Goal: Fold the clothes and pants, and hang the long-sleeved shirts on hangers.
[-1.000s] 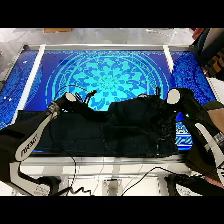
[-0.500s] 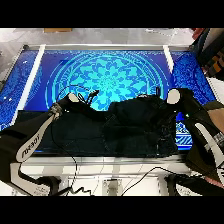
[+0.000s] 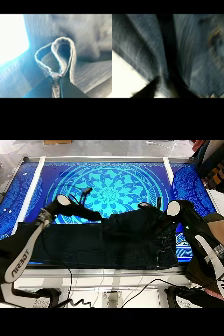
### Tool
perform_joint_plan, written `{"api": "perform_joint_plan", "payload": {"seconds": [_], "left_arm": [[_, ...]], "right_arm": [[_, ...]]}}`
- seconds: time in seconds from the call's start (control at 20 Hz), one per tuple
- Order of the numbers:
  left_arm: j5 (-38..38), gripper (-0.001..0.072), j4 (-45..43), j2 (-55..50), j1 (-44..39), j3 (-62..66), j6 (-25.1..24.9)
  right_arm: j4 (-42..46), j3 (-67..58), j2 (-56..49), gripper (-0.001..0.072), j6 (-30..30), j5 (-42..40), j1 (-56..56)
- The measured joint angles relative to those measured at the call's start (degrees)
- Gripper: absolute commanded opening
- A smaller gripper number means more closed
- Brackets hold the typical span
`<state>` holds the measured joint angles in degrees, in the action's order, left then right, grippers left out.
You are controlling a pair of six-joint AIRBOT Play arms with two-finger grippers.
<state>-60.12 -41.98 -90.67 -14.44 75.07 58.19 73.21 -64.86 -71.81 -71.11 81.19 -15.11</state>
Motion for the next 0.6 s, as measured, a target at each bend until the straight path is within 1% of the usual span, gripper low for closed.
{"api": "perform_joint_plan", "payload": {"seconds": [0.05,0.1,0.25,0.4,0.6], "left_arm": [[1.3,0.0040,0.0,1.4,0.5,1.1,0.2],[3.0,0.0040,0.0,2.8,0.9,2.1,0.3],[12.2,0.0041,0.1,8.0,2.0,3.9,0.4],[25.0,0.0041,0.2,13.1,3.3,4.6,0.3],[43.7,0.0041,0.2,17.0,7.0,4.9,-2.4]], "right_arm": [[0.0,0.0,0.0,0.0603,-0.8,-2.6,0.0],[0.0,0.0,0.0,0.0629,-1.6,-6.0,0.0],[0.4,-0.3,0.0,0.0627,-4.3,-16.3,0.0],[1.4,-2.3,0.0,0.0627,-7.7,-26.1,0.3],[2.5,-7.0,0.0,0.0622,-9.8,-34.4,2.3]]}}
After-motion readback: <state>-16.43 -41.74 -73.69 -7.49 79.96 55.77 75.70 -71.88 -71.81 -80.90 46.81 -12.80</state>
